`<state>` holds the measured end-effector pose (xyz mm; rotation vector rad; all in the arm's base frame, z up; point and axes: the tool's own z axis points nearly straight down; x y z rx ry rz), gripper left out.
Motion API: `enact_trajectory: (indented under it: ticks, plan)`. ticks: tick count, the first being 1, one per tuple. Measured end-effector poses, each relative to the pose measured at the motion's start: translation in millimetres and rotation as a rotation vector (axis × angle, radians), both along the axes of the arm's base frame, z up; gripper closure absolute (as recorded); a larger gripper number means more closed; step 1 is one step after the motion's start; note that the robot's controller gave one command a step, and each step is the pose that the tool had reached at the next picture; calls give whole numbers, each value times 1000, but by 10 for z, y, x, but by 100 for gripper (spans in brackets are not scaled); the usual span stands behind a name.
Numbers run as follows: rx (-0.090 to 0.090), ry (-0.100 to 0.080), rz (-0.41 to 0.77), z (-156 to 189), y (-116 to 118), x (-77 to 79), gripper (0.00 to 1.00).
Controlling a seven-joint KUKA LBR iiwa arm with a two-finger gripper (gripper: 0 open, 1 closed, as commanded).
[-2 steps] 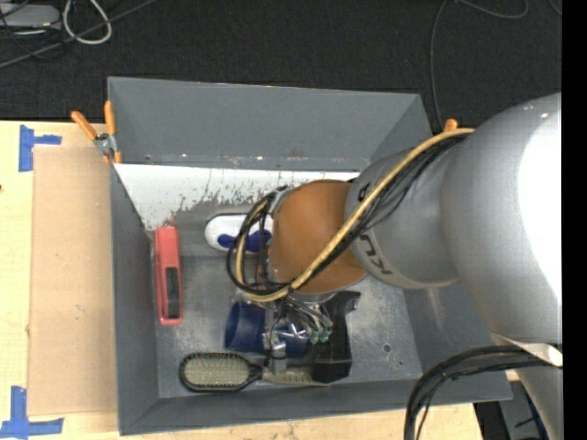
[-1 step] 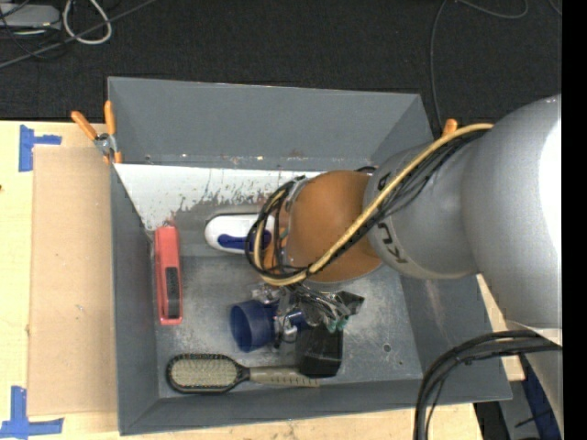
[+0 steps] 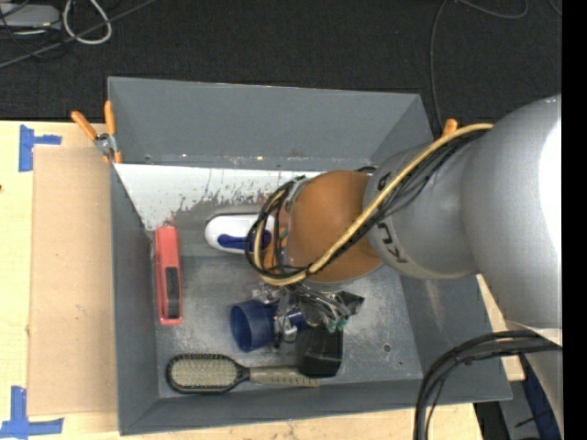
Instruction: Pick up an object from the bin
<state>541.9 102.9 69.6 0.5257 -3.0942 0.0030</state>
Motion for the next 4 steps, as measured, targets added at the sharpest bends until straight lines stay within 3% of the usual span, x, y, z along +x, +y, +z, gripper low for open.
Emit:
enact_trajectory:
  ticks: [1, 3, 4]
  plan:
    - [0, 3, -4, 241, 36, -12, 100]
    - [1, 3, -14, 250, 19, -54, 100]
    - [-2, 14, -5, 422, 55, -301, 100]
